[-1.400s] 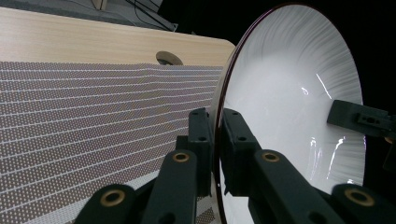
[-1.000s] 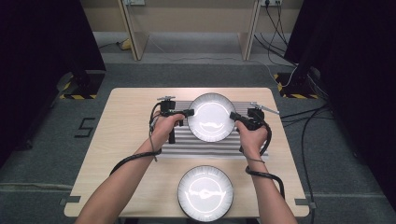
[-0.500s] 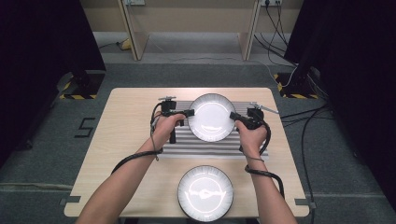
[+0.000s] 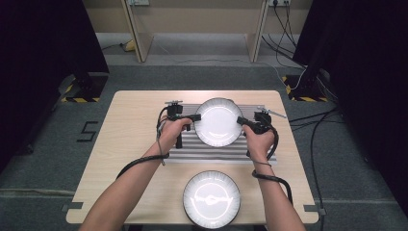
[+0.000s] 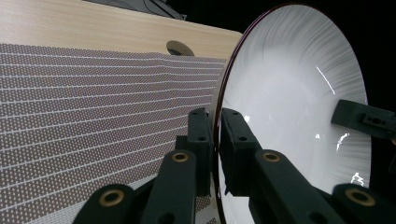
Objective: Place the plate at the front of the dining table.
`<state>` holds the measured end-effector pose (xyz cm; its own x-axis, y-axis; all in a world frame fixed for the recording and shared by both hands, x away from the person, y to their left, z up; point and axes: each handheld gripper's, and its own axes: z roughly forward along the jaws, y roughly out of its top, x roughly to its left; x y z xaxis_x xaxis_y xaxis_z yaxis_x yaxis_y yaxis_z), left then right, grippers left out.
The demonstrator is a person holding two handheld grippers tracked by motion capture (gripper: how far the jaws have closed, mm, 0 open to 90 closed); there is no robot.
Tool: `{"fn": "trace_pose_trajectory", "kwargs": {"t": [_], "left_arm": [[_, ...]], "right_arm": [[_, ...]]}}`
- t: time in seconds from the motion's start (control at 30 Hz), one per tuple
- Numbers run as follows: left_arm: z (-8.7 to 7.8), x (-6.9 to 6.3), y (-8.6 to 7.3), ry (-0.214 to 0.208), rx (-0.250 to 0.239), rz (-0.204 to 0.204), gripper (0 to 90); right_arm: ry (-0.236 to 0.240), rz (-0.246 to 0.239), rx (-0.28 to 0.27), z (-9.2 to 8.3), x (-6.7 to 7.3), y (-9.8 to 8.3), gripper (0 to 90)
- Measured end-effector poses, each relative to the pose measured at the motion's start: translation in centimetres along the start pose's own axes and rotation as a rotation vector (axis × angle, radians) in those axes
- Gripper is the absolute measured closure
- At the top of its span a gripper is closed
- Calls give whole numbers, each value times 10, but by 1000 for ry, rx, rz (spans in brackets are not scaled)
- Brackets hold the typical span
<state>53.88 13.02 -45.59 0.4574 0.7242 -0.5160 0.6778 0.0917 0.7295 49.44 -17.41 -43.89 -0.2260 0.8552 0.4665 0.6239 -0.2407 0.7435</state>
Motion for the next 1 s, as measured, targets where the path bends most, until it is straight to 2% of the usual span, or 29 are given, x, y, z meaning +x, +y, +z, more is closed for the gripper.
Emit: {"fn": "trace_pose_trajectory", "kwargs": {"t": [1.0], "left_arm": [[12,7,-5,19,27,-22,825]], "right_arm": [[-18,23,22,12,-9,-7,833]]}}
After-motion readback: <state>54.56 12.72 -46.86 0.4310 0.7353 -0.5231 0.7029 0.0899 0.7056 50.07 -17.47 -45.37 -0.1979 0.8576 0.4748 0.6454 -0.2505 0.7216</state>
